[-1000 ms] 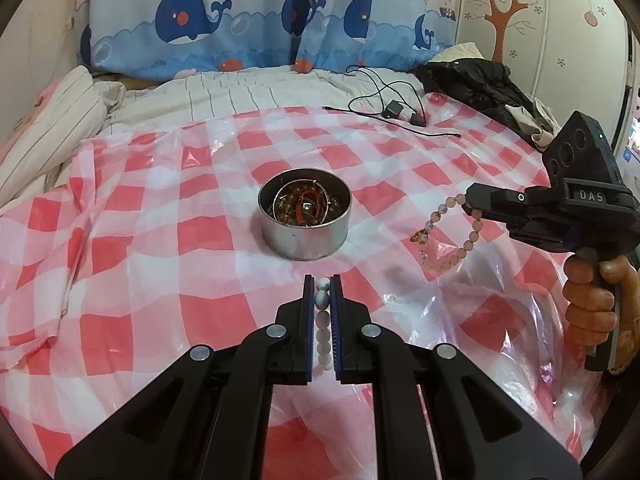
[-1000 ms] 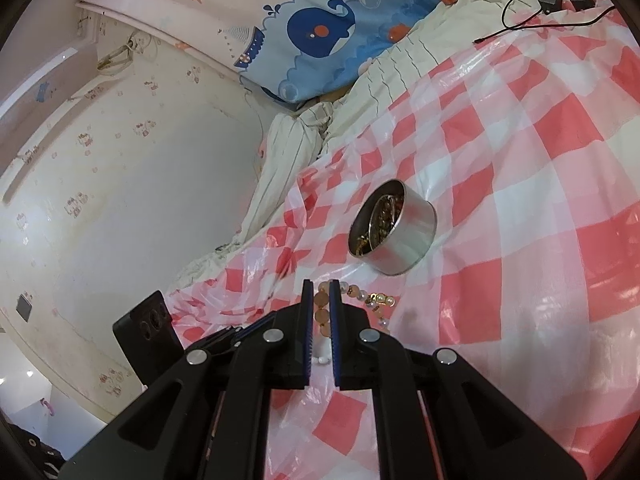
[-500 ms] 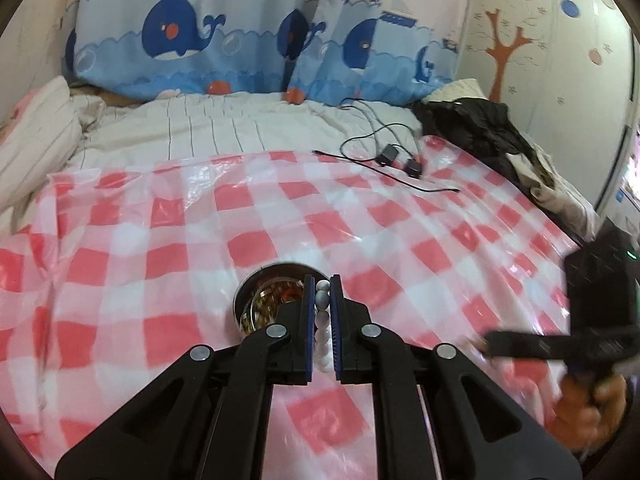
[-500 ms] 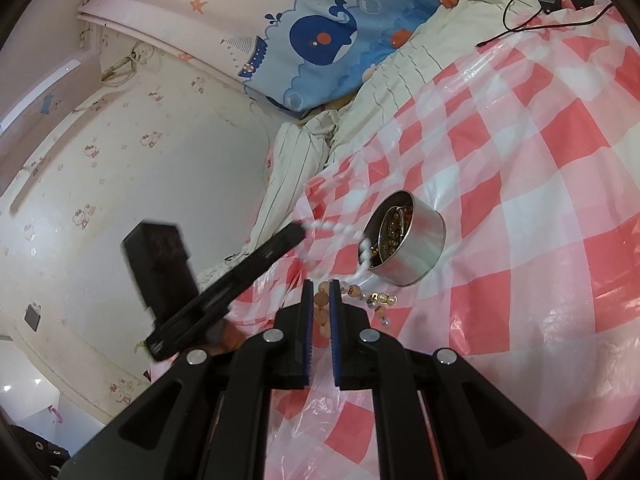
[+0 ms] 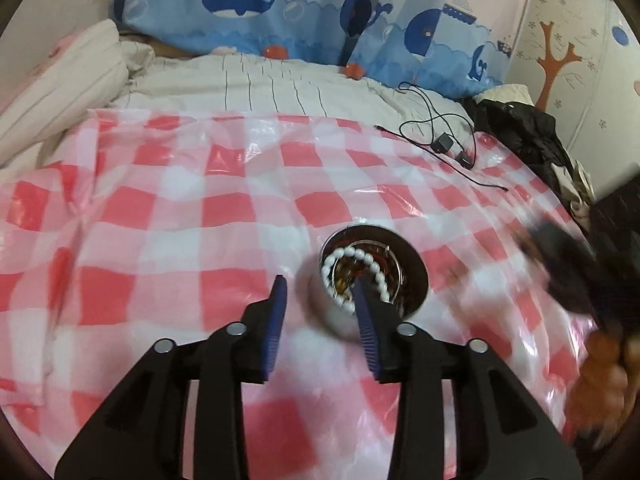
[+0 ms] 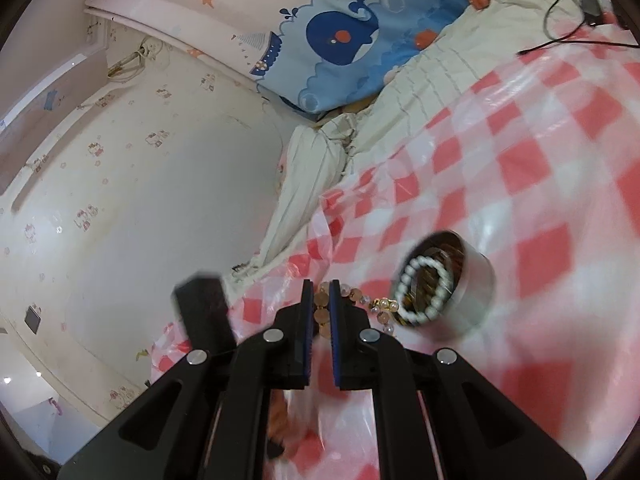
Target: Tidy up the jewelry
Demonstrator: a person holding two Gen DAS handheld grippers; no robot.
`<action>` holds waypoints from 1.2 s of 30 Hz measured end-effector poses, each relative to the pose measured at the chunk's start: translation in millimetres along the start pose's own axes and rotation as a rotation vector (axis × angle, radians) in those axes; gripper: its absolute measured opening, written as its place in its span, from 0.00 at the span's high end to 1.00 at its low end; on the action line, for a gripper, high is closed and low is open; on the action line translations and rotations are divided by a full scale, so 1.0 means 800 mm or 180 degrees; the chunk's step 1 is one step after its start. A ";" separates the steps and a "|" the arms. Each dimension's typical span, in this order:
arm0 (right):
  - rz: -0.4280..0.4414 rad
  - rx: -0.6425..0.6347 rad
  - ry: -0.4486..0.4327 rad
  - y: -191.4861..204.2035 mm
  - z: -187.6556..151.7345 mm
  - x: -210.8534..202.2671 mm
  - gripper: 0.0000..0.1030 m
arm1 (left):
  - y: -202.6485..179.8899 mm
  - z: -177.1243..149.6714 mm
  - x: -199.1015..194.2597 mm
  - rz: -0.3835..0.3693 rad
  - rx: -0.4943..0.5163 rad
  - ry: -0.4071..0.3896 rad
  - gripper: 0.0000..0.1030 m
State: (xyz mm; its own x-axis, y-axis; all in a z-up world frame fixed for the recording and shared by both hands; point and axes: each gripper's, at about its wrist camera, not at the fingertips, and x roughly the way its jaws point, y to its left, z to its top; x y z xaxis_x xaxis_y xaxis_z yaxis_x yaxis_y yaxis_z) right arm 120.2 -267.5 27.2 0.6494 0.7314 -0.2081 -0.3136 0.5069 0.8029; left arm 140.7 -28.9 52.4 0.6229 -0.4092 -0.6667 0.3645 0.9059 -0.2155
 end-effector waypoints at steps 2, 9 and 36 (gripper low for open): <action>-0.0087 -0.0015 0.0032 -0.008 0.007 0.022 0.91 | 0.004 -0.009 -0.016 0.0006 0.0031 -0.0010 0.61; -0.1331 -0.0511 0.0146 -0.015 -0.003 0.044 0.73 | 0.010 -0.054 -0.037 -0.0003 0.0137 0.0109 0.53; -0.2999 -0.1064 0.0272 0.042 -0.249 -0.065 0.11 | -0.048 -0.231 -0.144 0.0820 -0.0016 0.0287 0.07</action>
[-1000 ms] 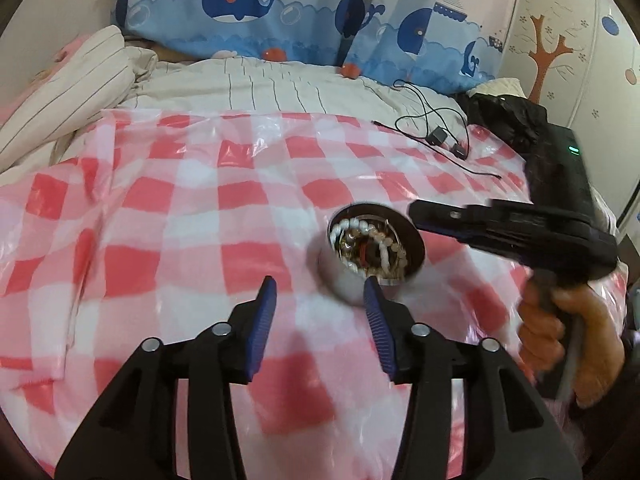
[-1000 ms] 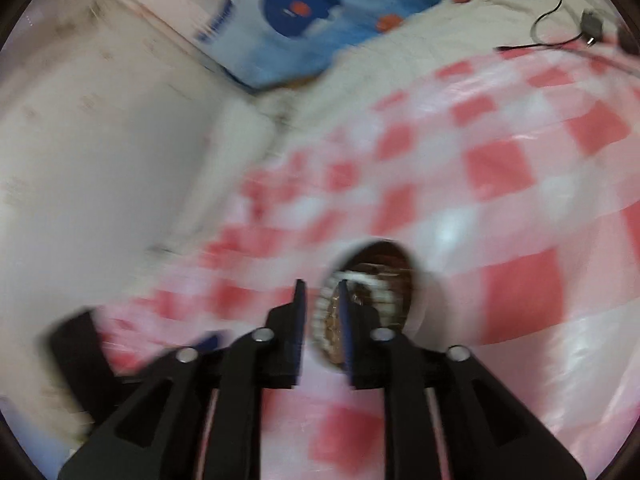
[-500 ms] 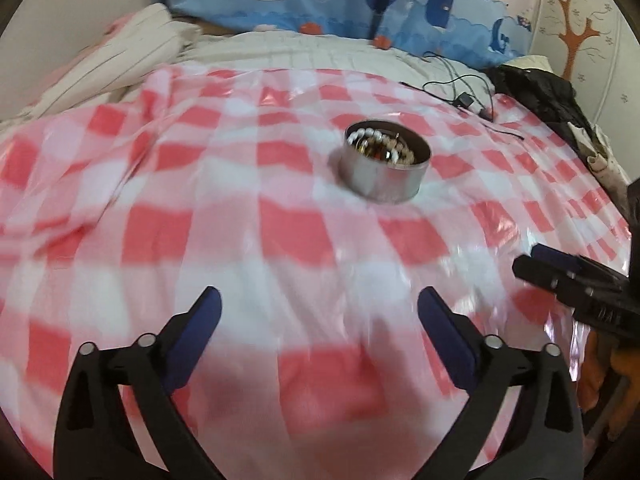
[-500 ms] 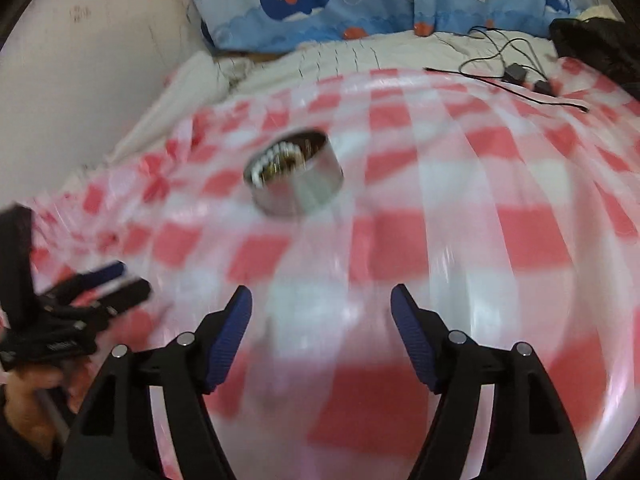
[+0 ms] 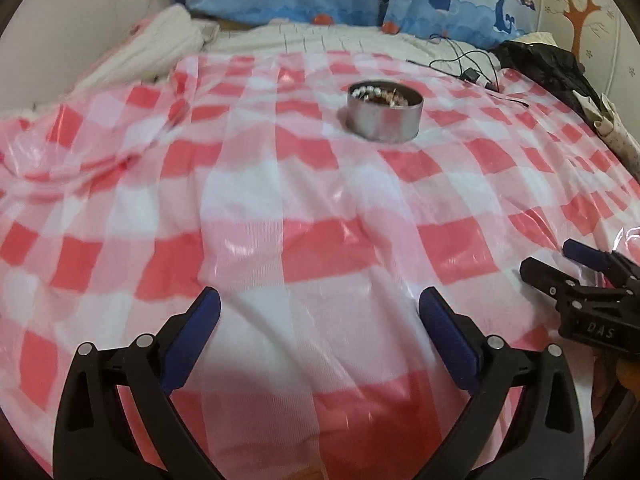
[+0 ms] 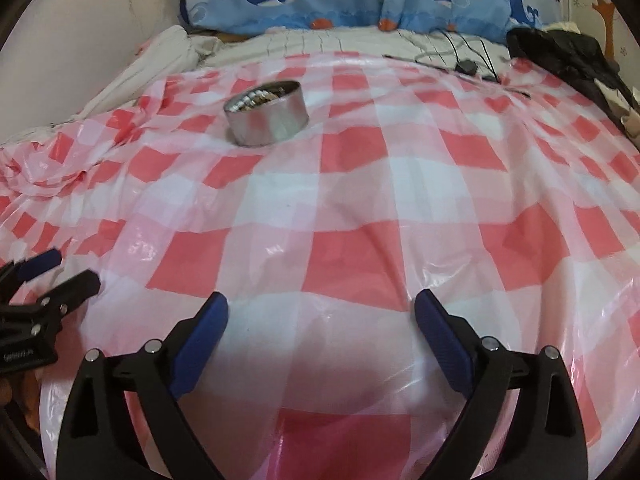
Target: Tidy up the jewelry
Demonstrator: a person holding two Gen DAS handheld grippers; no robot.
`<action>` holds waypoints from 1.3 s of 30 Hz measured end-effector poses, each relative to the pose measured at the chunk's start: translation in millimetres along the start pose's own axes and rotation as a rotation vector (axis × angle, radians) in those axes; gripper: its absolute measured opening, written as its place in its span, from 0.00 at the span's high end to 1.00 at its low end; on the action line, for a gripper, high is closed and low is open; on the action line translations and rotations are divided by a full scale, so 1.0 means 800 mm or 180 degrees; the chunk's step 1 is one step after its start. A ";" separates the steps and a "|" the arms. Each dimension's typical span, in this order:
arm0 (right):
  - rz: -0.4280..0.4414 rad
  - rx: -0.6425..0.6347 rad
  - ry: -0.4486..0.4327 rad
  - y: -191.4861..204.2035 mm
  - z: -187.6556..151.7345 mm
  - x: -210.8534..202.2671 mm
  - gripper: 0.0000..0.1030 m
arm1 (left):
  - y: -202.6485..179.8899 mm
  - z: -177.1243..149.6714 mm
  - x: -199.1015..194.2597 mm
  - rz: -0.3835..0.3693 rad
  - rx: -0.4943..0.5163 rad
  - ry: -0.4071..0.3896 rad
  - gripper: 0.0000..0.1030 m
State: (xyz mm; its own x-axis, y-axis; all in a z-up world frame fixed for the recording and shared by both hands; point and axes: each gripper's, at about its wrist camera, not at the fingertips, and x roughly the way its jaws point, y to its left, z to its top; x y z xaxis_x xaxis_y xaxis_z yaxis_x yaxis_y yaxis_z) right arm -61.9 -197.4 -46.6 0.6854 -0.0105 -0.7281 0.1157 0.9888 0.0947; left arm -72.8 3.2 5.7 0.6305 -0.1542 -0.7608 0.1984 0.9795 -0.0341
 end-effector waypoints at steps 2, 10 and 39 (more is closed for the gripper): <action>-0.0043 -0.0006 0.0069 0.002 -0.005 -0.001 0.10 | 0.004 -0.004 -0.001 -0.0050 -0.0056 -0.0003 0.07; -0.0179 -0.0080 0.0031 0.007 -0.023 -0.011 0.07 | -0.007 -0.014 0.011 0.0080 0.0050 0.0005 0.07; -0.0188 -0.0073 0.0066 0.007 -0.023 -0.007 0.07 | -0.001 -0.015 0.022 -0.0036 -0.0068 0.0117 0.07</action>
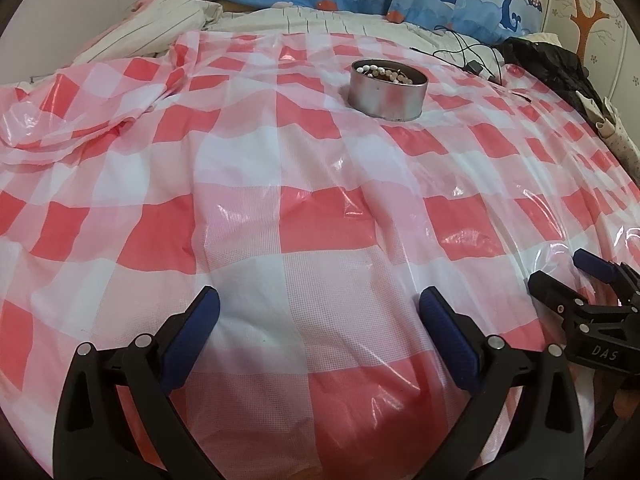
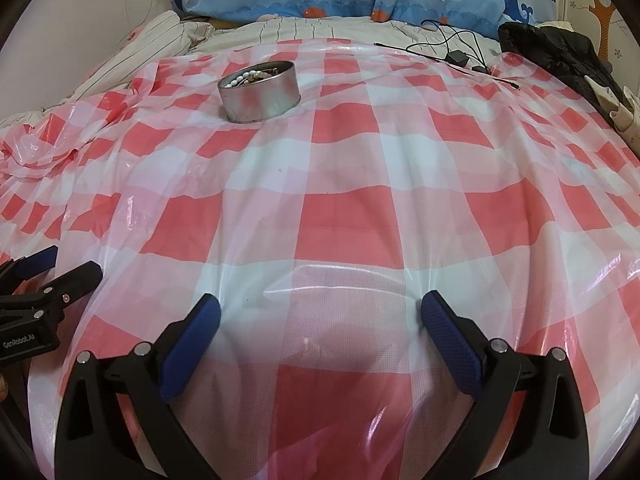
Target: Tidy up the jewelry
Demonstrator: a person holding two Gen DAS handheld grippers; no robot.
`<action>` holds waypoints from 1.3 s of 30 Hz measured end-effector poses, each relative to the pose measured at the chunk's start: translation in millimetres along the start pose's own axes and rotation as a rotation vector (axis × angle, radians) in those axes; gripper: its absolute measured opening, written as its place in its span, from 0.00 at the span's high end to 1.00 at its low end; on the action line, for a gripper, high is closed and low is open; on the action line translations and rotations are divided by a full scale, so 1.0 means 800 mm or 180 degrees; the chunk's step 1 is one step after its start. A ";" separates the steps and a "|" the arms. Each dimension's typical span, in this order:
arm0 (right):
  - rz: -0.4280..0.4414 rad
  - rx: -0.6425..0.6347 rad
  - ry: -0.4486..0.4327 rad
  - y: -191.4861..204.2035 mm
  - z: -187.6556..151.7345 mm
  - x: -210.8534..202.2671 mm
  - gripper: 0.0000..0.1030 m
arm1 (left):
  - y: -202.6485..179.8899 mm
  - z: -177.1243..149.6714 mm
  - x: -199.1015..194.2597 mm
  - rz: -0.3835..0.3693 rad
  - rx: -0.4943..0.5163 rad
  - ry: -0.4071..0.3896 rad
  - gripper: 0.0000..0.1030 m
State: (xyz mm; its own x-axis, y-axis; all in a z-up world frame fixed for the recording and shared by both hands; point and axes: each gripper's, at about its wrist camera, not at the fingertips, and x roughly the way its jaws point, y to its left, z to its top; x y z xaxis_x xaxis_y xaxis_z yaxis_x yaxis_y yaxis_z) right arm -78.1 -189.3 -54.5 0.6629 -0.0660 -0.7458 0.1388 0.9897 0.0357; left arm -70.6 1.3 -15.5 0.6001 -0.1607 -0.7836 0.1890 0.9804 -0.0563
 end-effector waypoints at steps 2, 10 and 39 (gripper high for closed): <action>0.0001 0.0001 0.0000 0.000 0.000 0.000 0.07 | 0.000 0.000 0.001 0.0004 0.0005 0.0011 0.07; 0.0001 0.0001 0.0000 0.000 0.000 0.000 0.07 | 0.000 0.001 0.002 0.0007 0.0005 0.0040 0.07; 0.0003 0.0003 0.0000 0.000 0.000 0.001 0.07 | 0.000 0.001 0.004 0.0007 0.0004 0.0050 0.07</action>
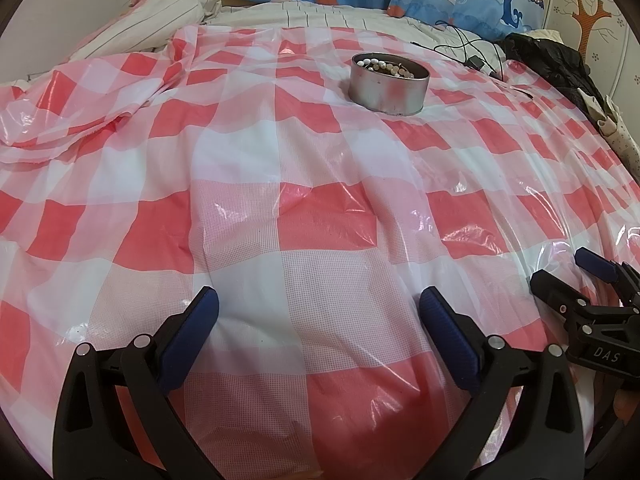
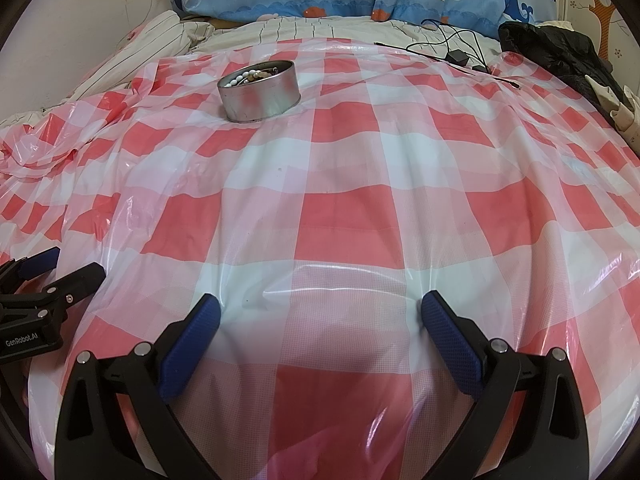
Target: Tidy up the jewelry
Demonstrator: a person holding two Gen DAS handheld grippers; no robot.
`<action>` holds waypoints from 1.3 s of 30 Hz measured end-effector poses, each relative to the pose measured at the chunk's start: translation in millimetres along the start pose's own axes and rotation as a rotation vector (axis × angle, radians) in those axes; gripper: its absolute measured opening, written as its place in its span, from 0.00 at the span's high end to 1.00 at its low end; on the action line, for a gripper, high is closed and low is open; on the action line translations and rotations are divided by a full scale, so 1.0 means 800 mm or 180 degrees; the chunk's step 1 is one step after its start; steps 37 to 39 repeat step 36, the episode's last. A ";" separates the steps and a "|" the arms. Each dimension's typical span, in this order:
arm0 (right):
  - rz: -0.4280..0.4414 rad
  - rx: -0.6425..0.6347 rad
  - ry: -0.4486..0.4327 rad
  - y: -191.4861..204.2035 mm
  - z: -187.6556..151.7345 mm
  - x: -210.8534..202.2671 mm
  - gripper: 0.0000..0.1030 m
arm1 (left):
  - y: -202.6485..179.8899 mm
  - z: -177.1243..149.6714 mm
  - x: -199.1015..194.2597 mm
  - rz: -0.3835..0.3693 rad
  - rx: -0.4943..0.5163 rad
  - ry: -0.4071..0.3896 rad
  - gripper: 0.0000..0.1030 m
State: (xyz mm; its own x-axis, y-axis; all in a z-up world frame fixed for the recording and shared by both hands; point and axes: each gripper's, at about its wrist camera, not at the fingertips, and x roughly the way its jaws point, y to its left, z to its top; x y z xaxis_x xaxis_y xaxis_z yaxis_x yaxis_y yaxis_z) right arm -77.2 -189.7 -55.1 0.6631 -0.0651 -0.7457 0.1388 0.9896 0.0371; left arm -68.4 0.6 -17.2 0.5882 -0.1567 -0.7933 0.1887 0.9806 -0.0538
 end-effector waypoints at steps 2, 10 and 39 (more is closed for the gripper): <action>0.0001 0.0000 0.0000 0.000 -0.001 -0.001 0.07 | 0.000 0.000 0.000 0.0000 0.0000 0.0000 0.07; 0.0001 0.0000 0.0000 0.000 0.000 0.000 0.07 | 0.000 0.000 0.000 -0.0002 -0.0001 0.0002 0.07; 0.0001 -0.0001 0.0002 -0.001 0.000 0.001 0.07 | -0.001 -0.005 0.000 0.0005 0.0005 -0.0003 0.07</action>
